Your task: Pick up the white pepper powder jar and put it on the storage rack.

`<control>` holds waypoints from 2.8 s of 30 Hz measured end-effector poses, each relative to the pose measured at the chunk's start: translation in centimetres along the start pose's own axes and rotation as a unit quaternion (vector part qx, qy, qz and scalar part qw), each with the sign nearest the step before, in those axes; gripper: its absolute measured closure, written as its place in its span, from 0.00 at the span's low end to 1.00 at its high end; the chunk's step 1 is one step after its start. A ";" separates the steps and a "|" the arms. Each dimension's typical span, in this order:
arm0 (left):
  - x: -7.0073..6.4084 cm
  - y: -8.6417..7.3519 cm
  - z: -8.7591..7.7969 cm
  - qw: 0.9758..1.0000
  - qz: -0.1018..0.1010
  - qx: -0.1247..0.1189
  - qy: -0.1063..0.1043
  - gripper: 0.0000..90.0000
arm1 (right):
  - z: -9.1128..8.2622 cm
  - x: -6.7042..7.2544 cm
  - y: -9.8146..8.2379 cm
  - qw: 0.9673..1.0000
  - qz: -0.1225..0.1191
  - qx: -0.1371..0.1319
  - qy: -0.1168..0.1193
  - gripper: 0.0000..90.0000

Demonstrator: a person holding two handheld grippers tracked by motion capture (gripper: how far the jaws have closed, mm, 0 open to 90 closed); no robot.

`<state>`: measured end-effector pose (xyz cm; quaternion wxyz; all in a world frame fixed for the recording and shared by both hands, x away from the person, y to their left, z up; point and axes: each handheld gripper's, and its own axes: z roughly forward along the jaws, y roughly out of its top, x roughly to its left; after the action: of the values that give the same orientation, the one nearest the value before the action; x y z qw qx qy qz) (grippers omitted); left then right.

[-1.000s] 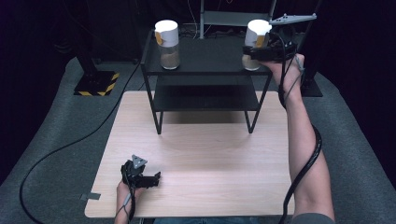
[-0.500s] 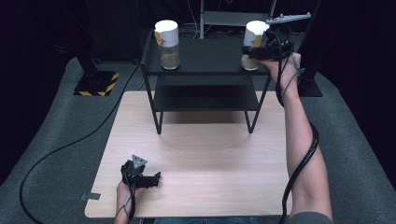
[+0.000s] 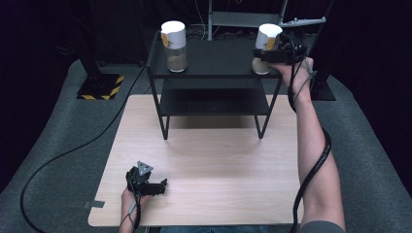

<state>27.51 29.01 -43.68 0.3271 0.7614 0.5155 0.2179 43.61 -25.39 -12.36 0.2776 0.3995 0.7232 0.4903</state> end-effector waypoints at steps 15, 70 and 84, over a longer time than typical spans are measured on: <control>0.0 0.0 0.0 1.000 0.000 0.000 0.000 0.02 | 0.0 0.0 0.3 1.000 -0.002 0.006 0.002 0.33; 0.0 0.0 0.0 1.000 0.001 -0.001 0.000 0.02 | -4.9 4.8 -19.8 0.989 -0.037 0.145 0.005 0.00; 0.0 0.0 0.0 1.000 0.000 -0.001 0.000 0.02 | -5.7 5.4 -31.7 0.989 0.067 0.131 -0.022 0.00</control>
<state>27.50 29.02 -43.72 0.3282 0.7613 0.5148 0.2184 26.60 -29.91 -39.82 0.2052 0.4902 0.7466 0.4002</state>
